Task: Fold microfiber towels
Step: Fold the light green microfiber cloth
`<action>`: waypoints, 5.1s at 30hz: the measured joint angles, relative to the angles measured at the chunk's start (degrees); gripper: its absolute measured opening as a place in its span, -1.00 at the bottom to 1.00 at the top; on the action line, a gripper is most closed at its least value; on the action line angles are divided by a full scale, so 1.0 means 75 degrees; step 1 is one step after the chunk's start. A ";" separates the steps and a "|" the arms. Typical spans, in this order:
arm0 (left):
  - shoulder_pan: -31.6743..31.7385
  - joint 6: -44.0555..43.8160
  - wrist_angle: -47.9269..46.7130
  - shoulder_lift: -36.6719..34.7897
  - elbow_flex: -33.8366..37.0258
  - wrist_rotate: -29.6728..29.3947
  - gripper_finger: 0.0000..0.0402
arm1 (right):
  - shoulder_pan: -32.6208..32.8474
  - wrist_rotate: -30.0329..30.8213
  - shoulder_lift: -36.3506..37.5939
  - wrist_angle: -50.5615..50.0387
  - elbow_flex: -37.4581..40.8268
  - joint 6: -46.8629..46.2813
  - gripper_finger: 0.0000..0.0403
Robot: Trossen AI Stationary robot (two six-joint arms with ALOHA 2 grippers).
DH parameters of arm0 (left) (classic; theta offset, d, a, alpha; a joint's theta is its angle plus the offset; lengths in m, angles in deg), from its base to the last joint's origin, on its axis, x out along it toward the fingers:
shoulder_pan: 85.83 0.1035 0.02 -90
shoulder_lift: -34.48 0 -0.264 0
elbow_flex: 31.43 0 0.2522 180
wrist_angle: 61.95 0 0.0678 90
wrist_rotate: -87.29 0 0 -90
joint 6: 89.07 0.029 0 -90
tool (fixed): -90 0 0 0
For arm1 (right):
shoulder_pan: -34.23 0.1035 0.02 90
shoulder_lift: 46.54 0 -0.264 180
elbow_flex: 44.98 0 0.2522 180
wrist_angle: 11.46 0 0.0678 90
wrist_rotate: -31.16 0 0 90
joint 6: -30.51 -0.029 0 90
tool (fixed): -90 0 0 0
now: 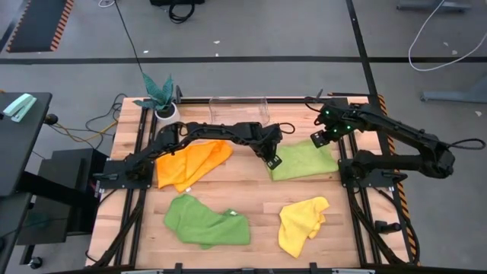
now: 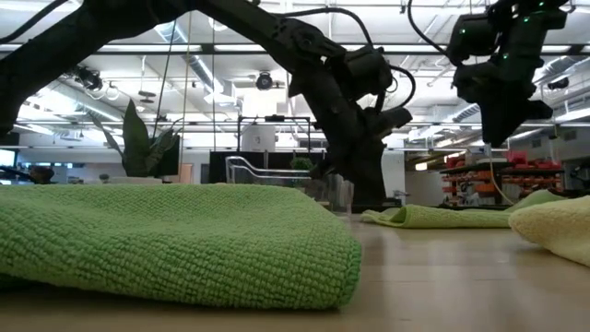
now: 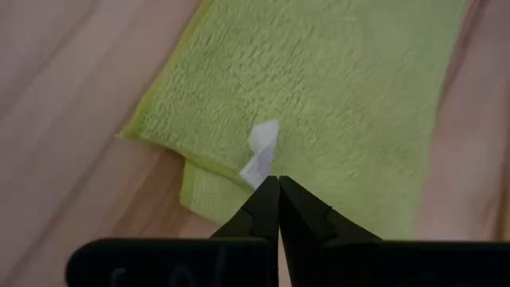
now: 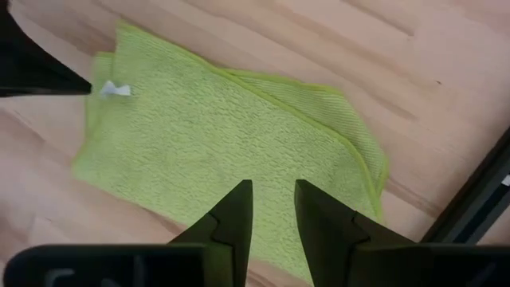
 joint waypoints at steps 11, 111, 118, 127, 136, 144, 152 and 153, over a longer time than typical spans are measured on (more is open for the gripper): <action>-0.0055 0.0296 -0.0023 0.0134 0.0000 -0.0413 -0.88 | 0.0325 0.0158 -0.0026 0.0322 0.0000 -0.0134 -0.49; -0.0087 0.0414 -0.1891 0.0133 -0.0006 -0.0253 -0.78 | -0.1306 -0.3229 0.0052 0.2490 0.2349 -0.0126 -0.49; -0.0095 0.0373 -0.2622 0.0133 -0.0018 -0.0400 -0.80 | -0.1306 -0.3202 0.0052 0.2504 0.2351 -0.0261 -0.49; 0.0011 0.0467 -0.3345 0.0131 -0.0026 -0.0579 -0.81 | -0.1300 -0.3198 0.0052 0.2772 0.2349 -0.0531 -0.49; 0.0139 0.0397 -0.3785 0.0104 -0.0009 -0.1048 -0.84 | -0.0873 -0.3126 0.0052 0.3858 0.2350 -0.1036 -0.49; 0.0134 0.0339 -0.3818 0.0046 0.0012 -0.1098 -0.81 | -0.0746 -0.2790 -0.0080 0.3888 0.2351 -0.1214 -0.49; 0.0129 0.0185 -0.3764 -0.0376 0.0012 -0.1544 -0.86 | -0.0752 -0.2409 -0.0559 0.3743 0.2352 -0.1048 -0.49; 0.0129 0.0182 -0.3767 -0.0385 0.0012 -0.1550 -0.86 | -0.0752 -0.2389 -0.0591 0.3644 0.2352 -0.1001 -0.49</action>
